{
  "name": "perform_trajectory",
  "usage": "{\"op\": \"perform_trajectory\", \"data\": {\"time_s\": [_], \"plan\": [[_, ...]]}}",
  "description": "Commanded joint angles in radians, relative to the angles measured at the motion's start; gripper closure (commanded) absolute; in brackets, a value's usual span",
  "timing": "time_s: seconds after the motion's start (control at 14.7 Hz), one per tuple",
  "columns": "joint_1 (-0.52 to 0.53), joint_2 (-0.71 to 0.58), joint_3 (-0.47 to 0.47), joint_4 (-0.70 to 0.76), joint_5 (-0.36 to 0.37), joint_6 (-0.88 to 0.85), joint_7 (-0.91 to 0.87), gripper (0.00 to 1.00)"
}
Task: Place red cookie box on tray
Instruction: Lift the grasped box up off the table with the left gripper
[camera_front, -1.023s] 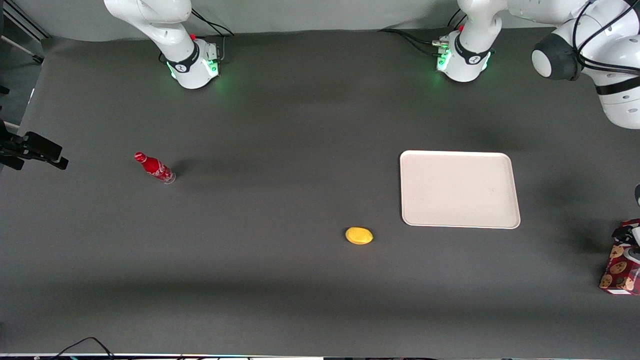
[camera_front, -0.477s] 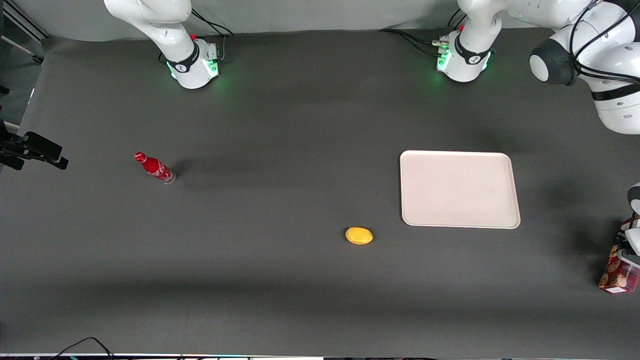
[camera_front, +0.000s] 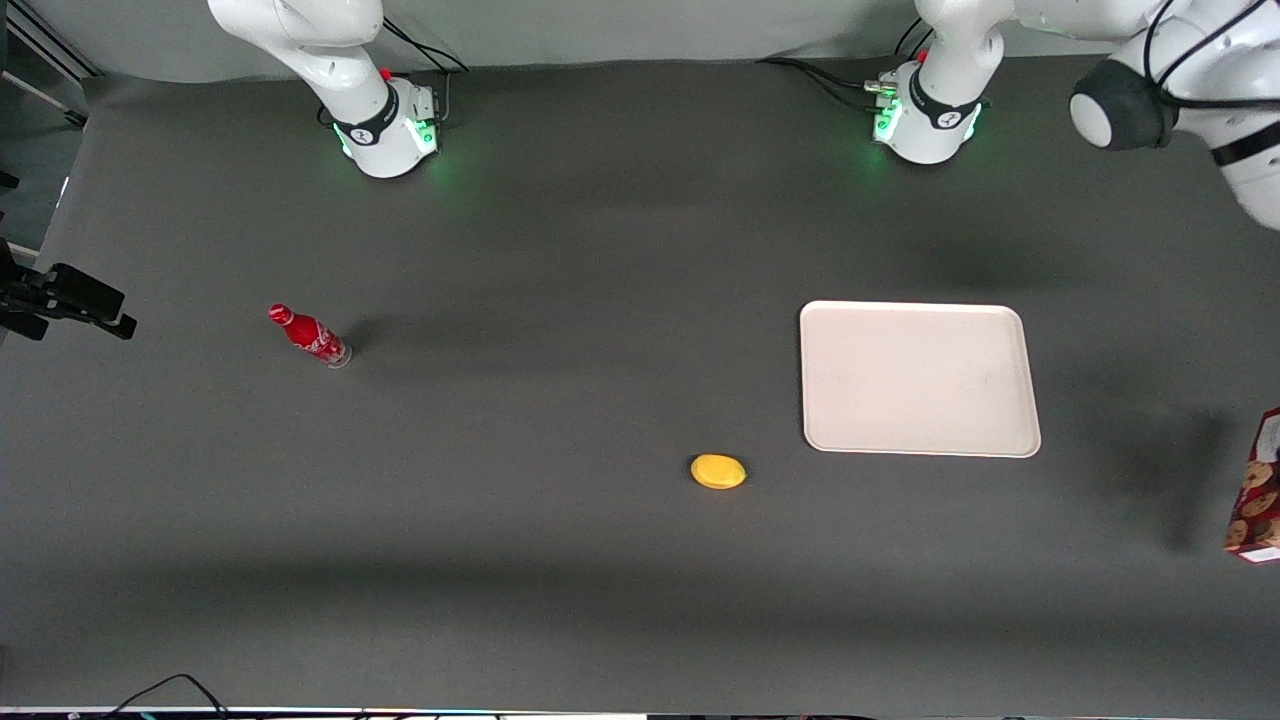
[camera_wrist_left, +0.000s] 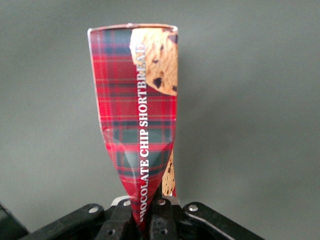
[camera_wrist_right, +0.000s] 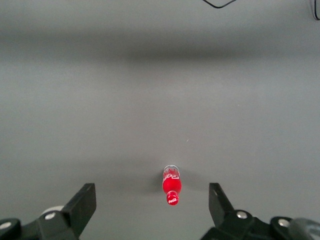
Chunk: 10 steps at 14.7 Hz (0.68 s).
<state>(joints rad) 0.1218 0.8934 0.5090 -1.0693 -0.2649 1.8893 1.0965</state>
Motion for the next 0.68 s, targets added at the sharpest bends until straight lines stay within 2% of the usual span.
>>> {"op": "perform_trajectory", "data": {"time_s": [0.0, 0.34, 0.41, 0.48, 0.61], "plan": [[-0.051, -0.186, 0.032, -0.023, 0.048, -0.227, -0.145, 1.00], [-0.132, -0.393, 0.022, 0.021, 0.157, -0.626, -0.502, 1.00], [-0.146, -0.439, -0.009, 0.031, 0.180, -0.700, -0.603, 1.00], [-0.146, -0.488, -0.079, 0.031, 0.202, -0.766, -0.701, 1.00], [-0.146, -0.589, -0.234, 0.005, 0.297, -0.852, -0.884, 1.00]]}}
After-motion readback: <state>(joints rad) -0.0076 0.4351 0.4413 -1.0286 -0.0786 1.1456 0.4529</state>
